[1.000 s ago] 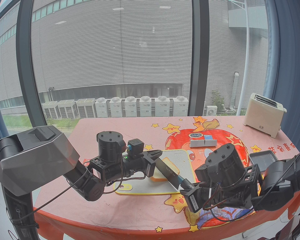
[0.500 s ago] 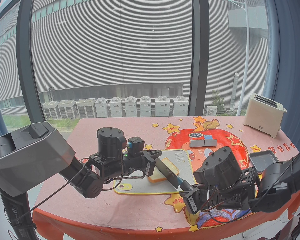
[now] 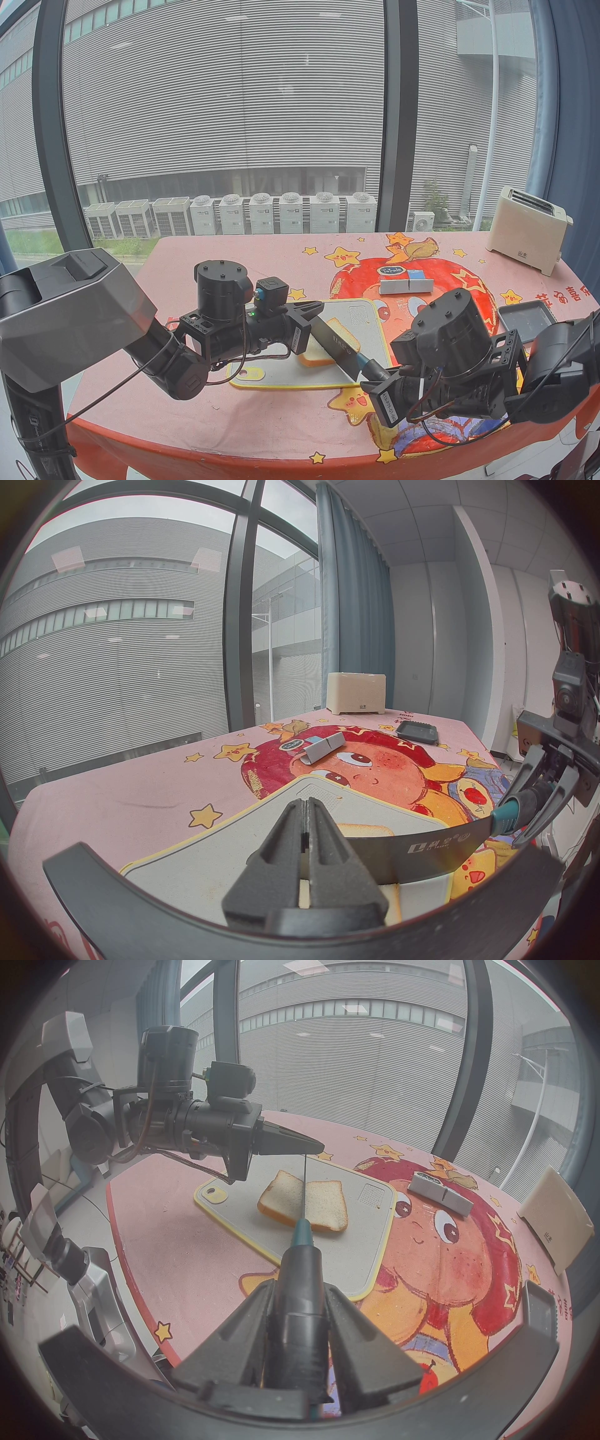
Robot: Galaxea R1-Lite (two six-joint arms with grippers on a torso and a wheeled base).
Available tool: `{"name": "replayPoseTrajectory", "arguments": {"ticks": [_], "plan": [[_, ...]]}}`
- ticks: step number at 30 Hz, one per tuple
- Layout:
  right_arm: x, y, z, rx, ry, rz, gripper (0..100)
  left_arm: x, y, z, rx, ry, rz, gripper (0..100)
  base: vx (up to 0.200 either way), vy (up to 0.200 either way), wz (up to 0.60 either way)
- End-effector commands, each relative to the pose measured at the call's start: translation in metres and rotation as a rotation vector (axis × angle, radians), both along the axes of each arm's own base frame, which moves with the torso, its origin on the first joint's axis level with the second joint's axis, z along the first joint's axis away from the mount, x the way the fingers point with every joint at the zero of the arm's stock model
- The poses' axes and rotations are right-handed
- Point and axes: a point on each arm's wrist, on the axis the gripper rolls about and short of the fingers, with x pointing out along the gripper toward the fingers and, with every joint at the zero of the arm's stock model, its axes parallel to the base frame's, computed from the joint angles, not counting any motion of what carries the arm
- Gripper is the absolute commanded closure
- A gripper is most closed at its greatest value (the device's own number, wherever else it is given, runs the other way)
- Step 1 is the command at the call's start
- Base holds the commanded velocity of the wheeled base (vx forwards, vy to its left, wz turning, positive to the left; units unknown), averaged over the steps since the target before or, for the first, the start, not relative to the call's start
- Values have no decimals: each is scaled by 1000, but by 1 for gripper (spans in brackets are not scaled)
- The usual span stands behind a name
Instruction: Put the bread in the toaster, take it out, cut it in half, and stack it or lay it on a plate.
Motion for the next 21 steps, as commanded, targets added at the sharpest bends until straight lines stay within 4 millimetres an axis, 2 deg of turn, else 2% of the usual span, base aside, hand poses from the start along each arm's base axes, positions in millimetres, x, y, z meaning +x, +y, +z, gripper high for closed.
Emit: {"name": "replayPoseTrajectory", "arguments": {"ticks": [1, 6, 13, 21], "plan": [[3, 3, -7, -15, 14, -2, 100, 5, 1, 4, -7, -12, 8, 100, 0, 0, 0], [5, 5, -12, -24, 24, -2, 100, 12, 5, 16, -27, -44, 24, 100, 0, 0, 0], [8, 8, -18, -28, 43, -16, 100, 9, 5, 25, -35, -56, 20, 100, 0, 0, 0], [2, 1, 3, 26, -4, -15, 100, 4, 8, 12, -11, -17, 20, 100, 0, 0, 0]]}}
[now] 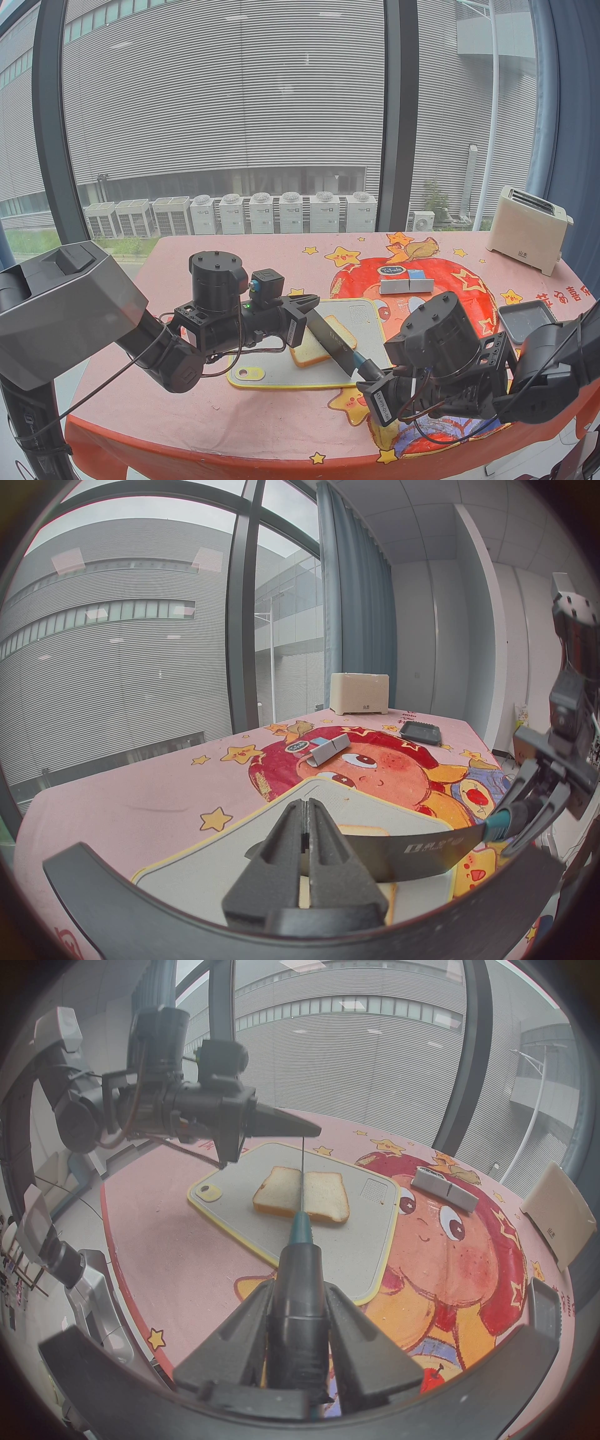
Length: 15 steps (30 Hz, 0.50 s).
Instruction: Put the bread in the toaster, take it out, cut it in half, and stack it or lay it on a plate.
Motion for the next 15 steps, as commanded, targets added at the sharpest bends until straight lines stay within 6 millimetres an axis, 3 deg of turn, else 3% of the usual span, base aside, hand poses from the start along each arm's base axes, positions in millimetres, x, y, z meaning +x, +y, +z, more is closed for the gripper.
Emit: {"name": "replayPoseTrajectory", "arguments": {"ticks": [1, 9, 15], "plan": [[-4, -4, 14, 37, -31, 1, 100, -4, 1, -4, 6, 11, -1, 100, 0, 0, 0], [-5, -7, 18, 48, -41, -2, 100, -5, 2, -7, 13, 21, -3, 100, 0, 0, 0], [-3, -3, 11, 29, -24, -1, 100, -3, 0, -2, 2, 4, -3, 100, 0, 0, 0]]}}
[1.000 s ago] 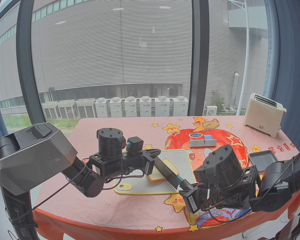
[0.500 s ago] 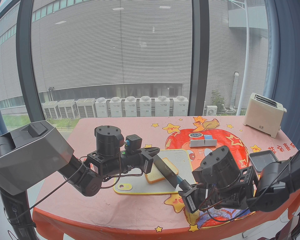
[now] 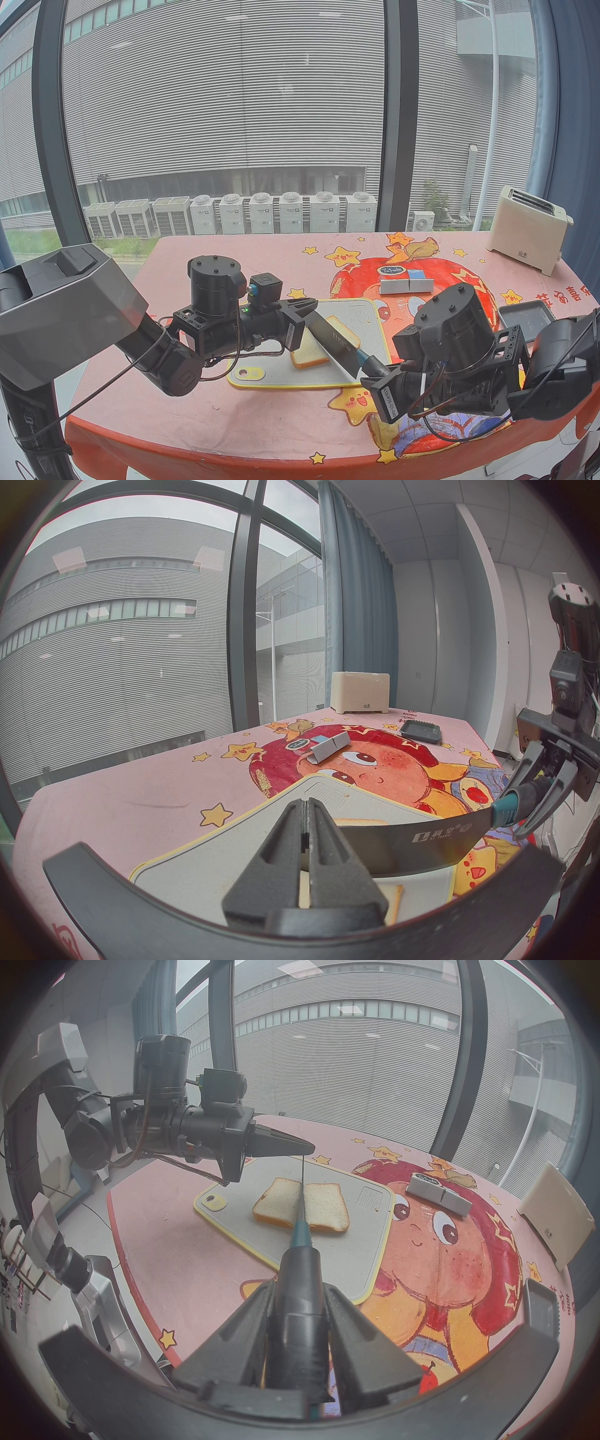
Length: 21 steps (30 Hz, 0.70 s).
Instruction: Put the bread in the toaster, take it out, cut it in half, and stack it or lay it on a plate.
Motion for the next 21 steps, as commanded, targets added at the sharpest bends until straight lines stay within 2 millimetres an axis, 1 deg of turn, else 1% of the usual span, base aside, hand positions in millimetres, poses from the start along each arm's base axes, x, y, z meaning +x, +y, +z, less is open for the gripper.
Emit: {"name": "replayPoseTrajectory", "arguments": {"ticks": [1, 7, 10, 15, 21], "plan": [[2, 3, -5, -9, 7, 1, 100, 2, -1, 4, -8, -13, -1, 100, 0, 0, 0], [4, 6, -13, -28, 24, 1, 100, 6, -2, 11, -19, -32, 2, 100, 0, 0, 0], [3, 6, -13, -29, 25, 3, 100, 6, -2, 12, -20, -33, 2, 100, 0, 0, 0], [2, 6, -10, -23, 19, 9, 100, 4, -1, 6, -9, -16, 4, 100, 0, 0, 0], [-1, 2, 0, 3, -3, 3, 100, 6, -4, 1, -6, -9, -1, 100, 0, 0, 0]]}}
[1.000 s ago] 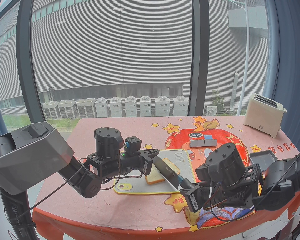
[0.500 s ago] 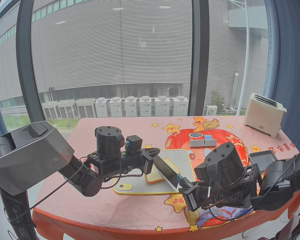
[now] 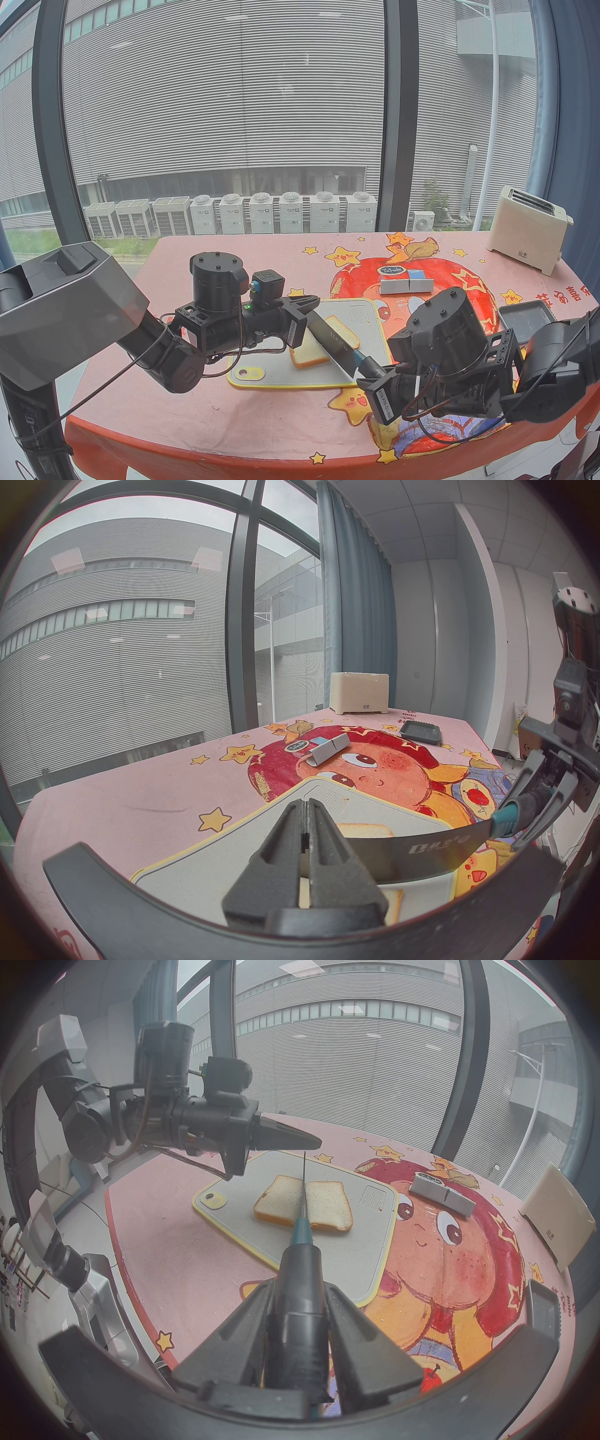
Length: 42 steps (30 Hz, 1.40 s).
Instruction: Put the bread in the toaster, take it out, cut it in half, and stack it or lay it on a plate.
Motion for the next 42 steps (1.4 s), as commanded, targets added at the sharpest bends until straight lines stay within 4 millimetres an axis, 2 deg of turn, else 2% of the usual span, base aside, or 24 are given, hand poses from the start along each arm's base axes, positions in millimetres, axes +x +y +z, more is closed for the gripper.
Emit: {"name": "replayPoseTrajectory", "arguments": {"ticks": [1, 12, 13, 17, 24, 25, 33, 42], "plan": [[-1, -3, 7, 18, -16, -5, 100, 2, -3, -3, 0, 1, -5, 100, 0, 0, 0], [2, -1, 2, 6, -7, -10, 100, 0, 0, 8, -16, -26, 0, 100, 0, 0, 0], [1, -1, 3, 10, -7, -9, 100, -2, 3, 19, -30, -46, 3, 100, 0, 0, 0], [1, -2, 3, 9, -5, -8, 100, -6, 7, 34, -47, -75, 6, 100, 0, 0, 0], [1, -2, 3, 9, -5, -8, 100, -11, 10, 47, -62, -101, 8, 100, 0, 0, 0], [2, -2, 3, 11, -6, -10, 100, -13, 16, 53, -67, -111, 18, 100, 0, 0, 0], [2, -2, 4, 14, -9, -11, 100, -16, 31, 58, -66, -116, 50, 100, 0, 0, 0], [1, -2, 3, 8, -5, -11, 100, -21, 37, 65, -75, -133, 59, 100, 0, 0, 0]]}}
